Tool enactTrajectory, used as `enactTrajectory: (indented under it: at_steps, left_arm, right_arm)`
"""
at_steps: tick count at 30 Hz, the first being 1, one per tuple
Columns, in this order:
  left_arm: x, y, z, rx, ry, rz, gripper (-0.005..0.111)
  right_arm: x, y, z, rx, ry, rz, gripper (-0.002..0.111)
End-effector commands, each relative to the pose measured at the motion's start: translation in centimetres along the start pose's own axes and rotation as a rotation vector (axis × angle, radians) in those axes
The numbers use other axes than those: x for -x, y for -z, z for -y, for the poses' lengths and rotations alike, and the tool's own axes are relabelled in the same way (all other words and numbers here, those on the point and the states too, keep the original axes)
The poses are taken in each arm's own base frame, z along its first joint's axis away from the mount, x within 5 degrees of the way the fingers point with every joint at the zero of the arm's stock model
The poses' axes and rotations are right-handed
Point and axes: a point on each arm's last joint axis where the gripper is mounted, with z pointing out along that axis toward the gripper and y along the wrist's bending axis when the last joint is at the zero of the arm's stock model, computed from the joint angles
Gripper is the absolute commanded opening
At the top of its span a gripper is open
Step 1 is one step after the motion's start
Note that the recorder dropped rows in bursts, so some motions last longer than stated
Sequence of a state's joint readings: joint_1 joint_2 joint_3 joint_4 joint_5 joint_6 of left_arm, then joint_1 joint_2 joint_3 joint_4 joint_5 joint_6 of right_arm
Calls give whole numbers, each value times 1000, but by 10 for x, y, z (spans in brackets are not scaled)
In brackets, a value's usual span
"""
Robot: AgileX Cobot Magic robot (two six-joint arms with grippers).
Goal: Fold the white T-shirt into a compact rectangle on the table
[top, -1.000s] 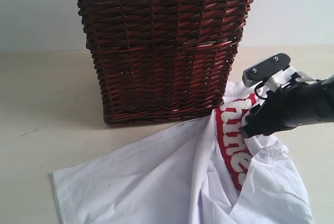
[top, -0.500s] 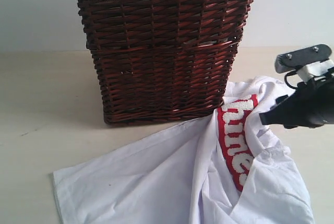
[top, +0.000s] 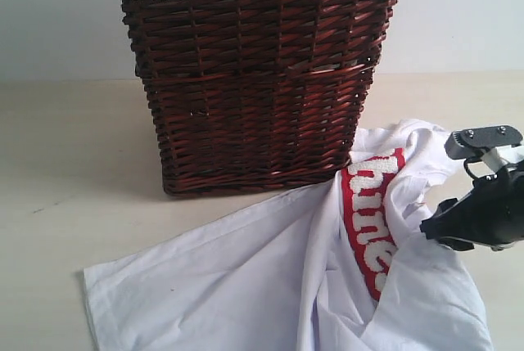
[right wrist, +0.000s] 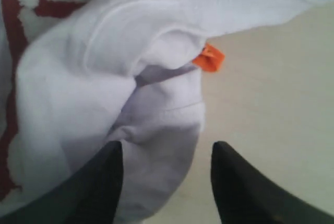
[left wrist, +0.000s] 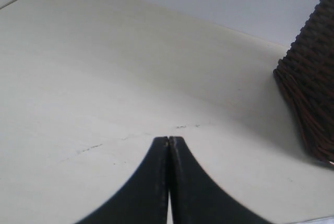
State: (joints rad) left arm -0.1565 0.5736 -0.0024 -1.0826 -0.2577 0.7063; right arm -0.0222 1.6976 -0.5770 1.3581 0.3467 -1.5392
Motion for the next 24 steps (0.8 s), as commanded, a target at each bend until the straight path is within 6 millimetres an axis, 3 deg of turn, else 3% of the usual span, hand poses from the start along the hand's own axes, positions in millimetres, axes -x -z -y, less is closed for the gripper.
enactTrajectory:
  at_steps: [1, 4, 8, 16, 18, 21, 24]
  left_arm:
    - [-1, 0, 0, 0, 2, -5, 0]
    - [-1, 0, 0, 0, 2, -5, 0]
    - [-1, 0, 0, 0, 2, -5, 0]
    - [-1, 0, 0, 0, 2, -5, 0]
    - [-1, 0, 0, 0, 2, -5, 0]
    - [-1, 0, 0, 0, 2, -5, 0]
    - [-1, 0, 0, 0, 2, -5, 0]
  right_arm:
    - [13, -1, 8, -48, 10, 29, 58]
    - [20, -1, 6, -10, 16, 45, 56]
    - [13, -12, 4, 57, -2, -1, 54]
    - [6, -22, 13, -18, -35, -40, 51]
    - [6, -22, 13, -14, -17, -41, 37]
    - [7, -22, 13, -15, -8, -37, 4]
    - [11, -16, 14, -50, -4, -14, 0]
